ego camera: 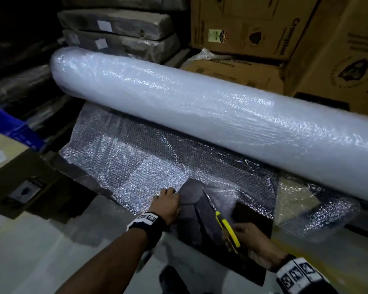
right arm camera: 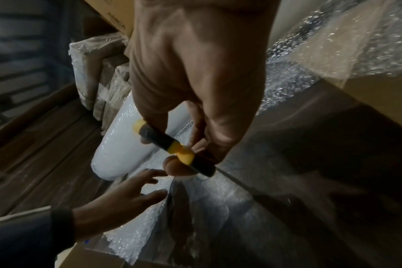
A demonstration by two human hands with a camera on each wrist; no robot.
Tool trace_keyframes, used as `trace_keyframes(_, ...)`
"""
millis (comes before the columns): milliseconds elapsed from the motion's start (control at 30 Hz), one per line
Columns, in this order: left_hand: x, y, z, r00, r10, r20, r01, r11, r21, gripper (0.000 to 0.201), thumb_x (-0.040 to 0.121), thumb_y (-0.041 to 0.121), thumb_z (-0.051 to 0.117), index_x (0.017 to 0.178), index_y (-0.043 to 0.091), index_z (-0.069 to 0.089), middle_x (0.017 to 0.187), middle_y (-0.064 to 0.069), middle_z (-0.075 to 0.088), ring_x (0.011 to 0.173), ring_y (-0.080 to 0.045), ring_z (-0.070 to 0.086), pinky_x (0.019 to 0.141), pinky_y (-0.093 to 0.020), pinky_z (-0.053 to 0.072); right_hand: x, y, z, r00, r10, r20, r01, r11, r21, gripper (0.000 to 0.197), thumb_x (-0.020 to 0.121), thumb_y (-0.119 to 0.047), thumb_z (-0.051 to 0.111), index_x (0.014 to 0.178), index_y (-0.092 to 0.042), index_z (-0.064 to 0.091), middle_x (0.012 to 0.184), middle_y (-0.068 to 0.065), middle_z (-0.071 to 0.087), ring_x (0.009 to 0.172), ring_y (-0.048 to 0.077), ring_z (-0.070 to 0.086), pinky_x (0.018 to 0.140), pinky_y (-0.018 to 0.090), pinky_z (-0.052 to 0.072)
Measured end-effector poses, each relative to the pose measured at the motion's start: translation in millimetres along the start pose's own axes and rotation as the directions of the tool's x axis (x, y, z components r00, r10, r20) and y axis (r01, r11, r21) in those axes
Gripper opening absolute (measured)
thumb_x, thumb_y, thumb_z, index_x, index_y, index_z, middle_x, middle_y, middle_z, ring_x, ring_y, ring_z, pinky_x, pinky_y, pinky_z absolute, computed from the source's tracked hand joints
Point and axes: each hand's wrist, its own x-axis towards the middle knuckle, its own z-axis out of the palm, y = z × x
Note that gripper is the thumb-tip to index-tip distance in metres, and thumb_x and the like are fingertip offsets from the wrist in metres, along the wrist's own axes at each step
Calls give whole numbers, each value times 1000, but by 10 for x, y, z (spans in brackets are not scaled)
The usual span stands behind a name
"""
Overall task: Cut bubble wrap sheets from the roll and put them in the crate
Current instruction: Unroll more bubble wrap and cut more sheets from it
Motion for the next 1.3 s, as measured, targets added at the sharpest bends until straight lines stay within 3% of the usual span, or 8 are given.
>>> trace_keyframes(133, 321, 72, 85, 998, -37, -59, 37, 999, -6, 64, 91, 39, 55, 147, 15, 33, 153, -7, 28, 137, -32, 30, 105, -50, 36, 366, -247, -27, 1000, 10, 28, -13, 994, 110, 12, 90, -1, 63, 97, 6, 69, 75, 19, 66, 55, 20, 63, 49, 25, 52)
trace_keyframes(333, 339, -9, 247, 997, -68, -36, 67, 997, -28, 87, 85, 53, 61, 153, 16, 19, 157, -5, 21, 138, -34, 27, 105, -52, 35, 769, -484, 36, 987, 147, 63, -145, 989, -26, 14, 96, 0, 59, 89, -2, 71, 67, 11, 64, 46, 14, 58, 44, 22, 49)
trace_keyframes(467, 442, 140, 181, 983, -173, -55, 170, 984, -59, 86, 89, 54, 57, 155, 21, 14, 153, -3, 24, 135, -33, 28, 103, -53, 35, 989, -616, -56, 968, 222, 118, -206, 970, -130, 22, 97, -21, 62, 87, -4, 68, 67, 11, 65, 48, 14, 58, 44, 22, 47)
trace_keyframes(567, 532, 287, 121, 961, -276, -23, 274, 959, -70, 73, 90, 51, 56, 150, 23, 25, 149, -6, 27, 130, -36, 30, 100, -59, 36, 1112, -763, -147, 944, 264, 200, -220, 951, -217, 48, 84, -49, 63, 89, -2, 67, 78, 17, 65, 60, 21, 58, 50, 25, 48)
trace_keyframes(700, 624, 417, 76, 930, -363, -58, 359, 931, -72, 55, 93, 40, 53, 144, 23, 40, 152, -8, 29, 134, -37, 29, 104, -56, 33, 1272, -907, -315, 921, 262, 288, -205, 955, -215, 63, 67, -55, 73, 91, 3, 68, 82, 22, 63, 63, 25, 58, 57, 31, 47)
trace_keyframes(867, 824, 426, 18, 929, -358, -95, 347, 931, -113, 39, 99, 28, 49, 132, 8, 52, 141, -14, 43, 128, -35, 40, 98, -46, 39, 1452, -949, -449, 886, 258, 386, -169, 953, -251, 50, 80, -50, 66, 98, -4, 63, 75, 12, 62, 57, 18, 57, 50, 27, 48)
trace_keyframes(1100, 938, 372, 15, 920, -343, -188, 344, 939, -28, 25, 94, 32, 59, 105, 10, 63, 107, -11, 61, 98, -33, 59, 75, -44, 48, 1552, -930, -537, 811, 407, 420, -290, 903, -316, 49, 79, -53, 60, 82, -5, 61, 61, 6, 58, 50, 16, 53, 48, 26, 42)
trace_keyframes(1300, 1012, 332, -32, 931, -295, -214, 318, 944, 82, 32, 101, 39, 46, 112, 13, 61, 109, -7, 64, 98, -30, 62, 82, -41, 44, 1634, -863, -554, 805, 437, 402, -314, 888, -337, 61, 71, -59, 65, 86, 1, 66, 66, 10, 60, 55, 21, 56, 50, 29, 46)
